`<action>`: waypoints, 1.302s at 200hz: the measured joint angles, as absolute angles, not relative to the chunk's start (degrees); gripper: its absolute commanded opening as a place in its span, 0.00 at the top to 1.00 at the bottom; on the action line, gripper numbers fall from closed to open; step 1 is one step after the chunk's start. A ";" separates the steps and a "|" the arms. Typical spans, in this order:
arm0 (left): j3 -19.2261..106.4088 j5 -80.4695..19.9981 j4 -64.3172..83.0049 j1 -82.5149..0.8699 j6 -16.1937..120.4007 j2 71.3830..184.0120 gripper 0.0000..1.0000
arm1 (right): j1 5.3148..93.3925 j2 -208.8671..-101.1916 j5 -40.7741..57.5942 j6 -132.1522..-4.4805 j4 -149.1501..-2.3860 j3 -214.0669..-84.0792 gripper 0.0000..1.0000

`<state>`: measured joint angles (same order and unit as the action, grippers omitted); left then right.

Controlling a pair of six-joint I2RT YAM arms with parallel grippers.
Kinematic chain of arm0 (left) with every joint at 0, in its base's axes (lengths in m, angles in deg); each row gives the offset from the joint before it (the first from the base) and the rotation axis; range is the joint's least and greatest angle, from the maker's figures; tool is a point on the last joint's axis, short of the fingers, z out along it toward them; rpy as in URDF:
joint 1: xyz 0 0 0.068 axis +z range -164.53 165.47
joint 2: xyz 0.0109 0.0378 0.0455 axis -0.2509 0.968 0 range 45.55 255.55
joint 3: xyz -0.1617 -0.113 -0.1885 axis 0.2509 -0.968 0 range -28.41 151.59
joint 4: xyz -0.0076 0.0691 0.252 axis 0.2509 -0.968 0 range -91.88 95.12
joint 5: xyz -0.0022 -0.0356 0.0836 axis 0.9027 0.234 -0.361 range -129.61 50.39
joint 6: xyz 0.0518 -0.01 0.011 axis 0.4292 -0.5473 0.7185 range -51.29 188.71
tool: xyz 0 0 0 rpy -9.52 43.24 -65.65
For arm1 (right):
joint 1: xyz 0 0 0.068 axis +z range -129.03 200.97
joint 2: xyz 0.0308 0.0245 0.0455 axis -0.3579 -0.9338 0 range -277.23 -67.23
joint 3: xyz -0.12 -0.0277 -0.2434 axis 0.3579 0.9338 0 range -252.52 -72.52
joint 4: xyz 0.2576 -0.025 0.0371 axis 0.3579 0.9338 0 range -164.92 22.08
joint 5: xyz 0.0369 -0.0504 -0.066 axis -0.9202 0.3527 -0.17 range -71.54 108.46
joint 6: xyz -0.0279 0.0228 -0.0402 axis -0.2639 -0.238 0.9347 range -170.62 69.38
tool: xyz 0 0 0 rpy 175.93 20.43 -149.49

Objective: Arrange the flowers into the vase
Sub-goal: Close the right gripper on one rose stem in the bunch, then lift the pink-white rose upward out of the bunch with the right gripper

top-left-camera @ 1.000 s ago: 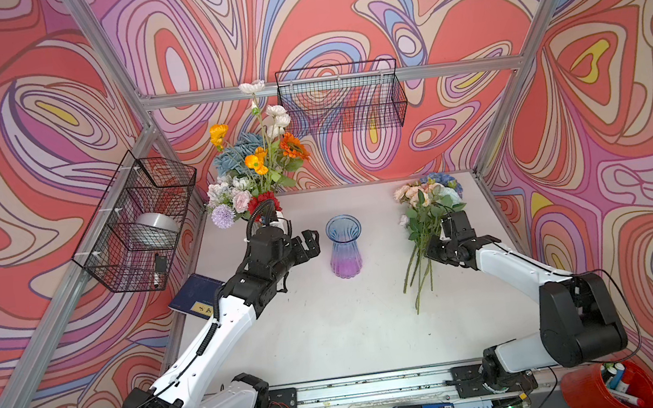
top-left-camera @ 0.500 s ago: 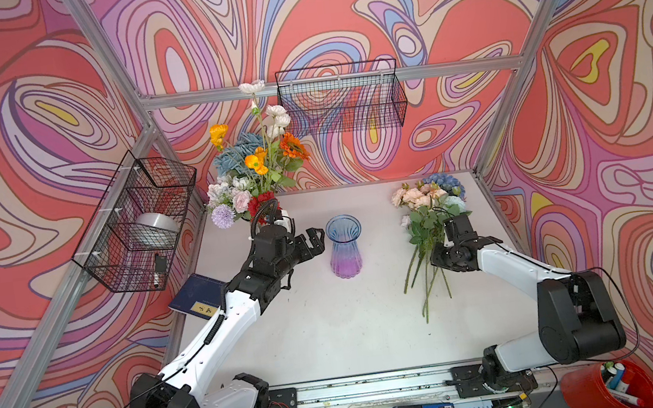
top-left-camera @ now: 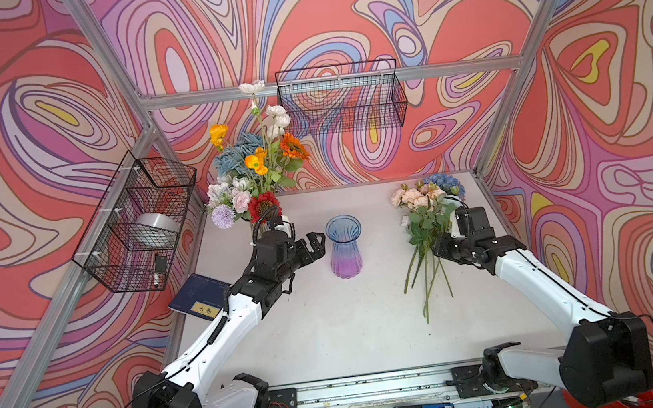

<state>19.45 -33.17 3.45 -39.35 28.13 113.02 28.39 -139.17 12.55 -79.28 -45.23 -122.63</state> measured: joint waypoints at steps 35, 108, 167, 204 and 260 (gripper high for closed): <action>18.44 -33.34 3.39 -39.35 28.13 111.20 0.00 | 29.07 -146.43 11.28 -80.16 -48.85 -121.34 0.65; 18.29 -33.87 3.15 -39.35 28.15 110.42 0.00 | 29.68 -154.60 10.30 -80.75 -55.45 -118.26 0.80; 18.29 -35.25 3.06 -39.35 28.11 109.87 0.00 | 29.70 -151.48 7.35 -79.22 -58.40 -117.01 1.00; 18.70 -37.17 1.70 -39.35 29.31 109.80 0.00 | 29.70 -144.02 5.08 -76.66 -61.95 -117.01 1.00; 14.24 -34.83 6.73 -39.35 29.95 107.86 0.00 | 29.70 -141.25 5.38 -71.13 -83.06 -106.58 1.00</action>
<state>14.24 -34.83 6.73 -39.35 29.95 107.86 29.70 -141.25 5.38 -71.13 -83.06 -106.58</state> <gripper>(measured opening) 0.998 0.064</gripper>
